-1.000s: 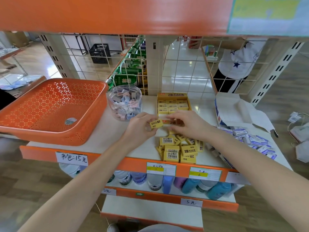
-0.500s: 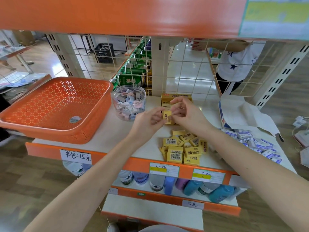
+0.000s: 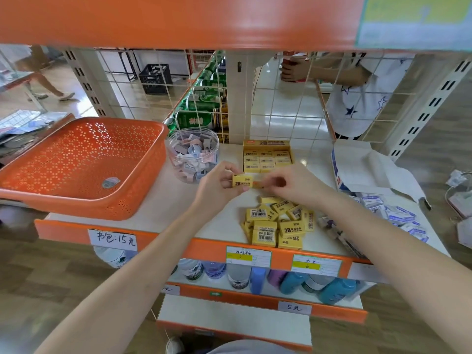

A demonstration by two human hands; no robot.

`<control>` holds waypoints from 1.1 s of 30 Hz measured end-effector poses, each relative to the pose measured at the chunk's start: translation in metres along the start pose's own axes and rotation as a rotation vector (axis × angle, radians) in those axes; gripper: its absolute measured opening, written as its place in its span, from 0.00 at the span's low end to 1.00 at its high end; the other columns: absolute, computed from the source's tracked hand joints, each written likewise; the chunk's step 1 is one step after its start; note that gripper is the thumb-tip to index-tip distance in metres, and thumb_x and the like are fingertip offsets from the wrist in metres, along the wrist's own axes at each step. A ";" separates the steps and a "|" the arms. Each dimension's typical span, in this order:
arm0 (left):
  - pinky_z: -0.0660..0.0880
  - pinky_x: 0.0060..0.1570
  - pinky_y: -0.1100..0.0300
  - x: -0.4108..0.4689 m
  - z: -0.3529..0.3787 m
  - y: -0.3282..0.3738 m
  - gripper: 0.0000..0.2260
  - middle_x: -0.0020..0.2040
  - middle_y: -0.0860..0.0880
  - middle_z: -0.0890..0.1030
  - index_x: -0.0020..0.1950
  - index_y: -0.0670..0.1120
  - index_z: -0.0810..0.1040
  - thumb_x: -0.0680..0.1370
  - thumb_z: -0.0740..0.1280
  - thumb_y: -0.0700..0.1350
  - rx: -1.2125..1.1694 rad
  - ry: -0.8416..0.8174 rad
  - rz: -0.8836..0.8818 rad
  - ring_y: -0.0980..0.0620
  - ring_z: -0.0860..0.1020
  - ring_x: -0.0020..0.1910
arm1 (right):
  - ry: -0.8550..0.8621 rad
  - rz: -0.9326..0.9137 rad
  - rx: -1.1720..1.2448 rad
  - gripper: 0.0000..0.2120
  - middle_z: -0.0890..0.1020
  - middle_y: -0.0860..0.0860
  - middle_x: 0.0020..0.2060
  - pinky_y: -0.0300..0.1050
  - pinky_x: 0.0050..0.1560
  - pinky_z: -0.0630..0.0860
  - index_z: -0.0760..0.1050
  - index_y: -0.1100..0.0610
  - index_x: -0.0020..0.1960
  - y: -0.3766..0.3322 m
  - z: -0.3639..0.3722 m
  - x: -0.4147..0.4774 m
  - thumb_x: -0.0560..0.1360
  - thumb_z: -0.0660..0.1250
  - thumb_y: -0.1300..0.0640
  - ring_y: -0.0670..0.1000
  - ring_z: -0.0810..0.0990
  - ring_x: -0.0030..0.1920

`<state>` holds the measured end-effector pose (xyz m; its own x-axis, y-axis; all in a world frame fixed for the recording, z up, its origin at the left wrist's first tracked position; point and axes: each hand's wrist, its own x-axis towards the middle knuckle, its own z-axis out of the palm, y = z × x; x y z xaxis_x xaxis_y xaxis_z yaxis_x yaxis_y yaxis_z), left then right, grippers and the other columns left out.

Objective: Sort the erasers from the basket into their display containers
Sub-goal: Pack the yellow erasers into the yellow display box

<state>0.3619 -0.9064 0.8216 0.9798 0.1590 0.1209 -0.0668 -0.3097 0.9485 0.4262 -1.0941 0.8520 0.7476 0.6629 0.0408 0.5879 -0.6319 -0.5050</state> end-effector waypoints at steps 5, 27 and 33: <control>0.75 0.39 0.72 0.000 -0.001 -0.005 0.12 0.41 0.52 0.82 0.52 0.44 0.77 0.71 0.72 0.32 -0.016 -0.030 -0.012 0.64 0.80 0.37 | -0.176 0.003 -0.157 0.13 0.81 0.47 0.52 0.33 0.51 0.68 0.79 0.52 0.58 0.002 0.005 -0.003 0.74 0.69 0.55 0.41 0.75 0.48; 0.66 0.37 0.66 0.035 0.006 0.012 0.13 0.43 0.54 0.73 0.55 0.55 0.78 0.72 0.73 0.49 0.448 0.003 0.050 0.56 0.72 0.41 | 0.101 0.189 -0.312 0.16 0.73 0.55 0.61 0.40 0.58 0.65 0.76 0.60 0.62 0.037 -0.030 0.033 0.75 0.63 0.66 0.54 0.71 0.61; 0.66 0.44 0.62 0.052 0.012 0.016 0.16 0.49 0.47 0.78 0.61 0.50 0.78 0.74 0.71 0.48 0.619 -0.106 -0.002 0.49 0.74 0.49 | 0.027 0.238 -0.379 0.15 0.72 0.55 0.60 0.50 0.61 0.71 0.75 0.58 0.61 0.047 -0.015 0.054 0.75 0.65 0.63 0.55 0.70 0.61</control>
<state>0.4145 -0.9139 0.8393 0.9953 0.0765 0.0598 0.0254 -0.7998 0.5997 0.4986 -1.0943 0.8440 0.8804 0.4740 -0.0129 0.4668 -0.8713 -0.1515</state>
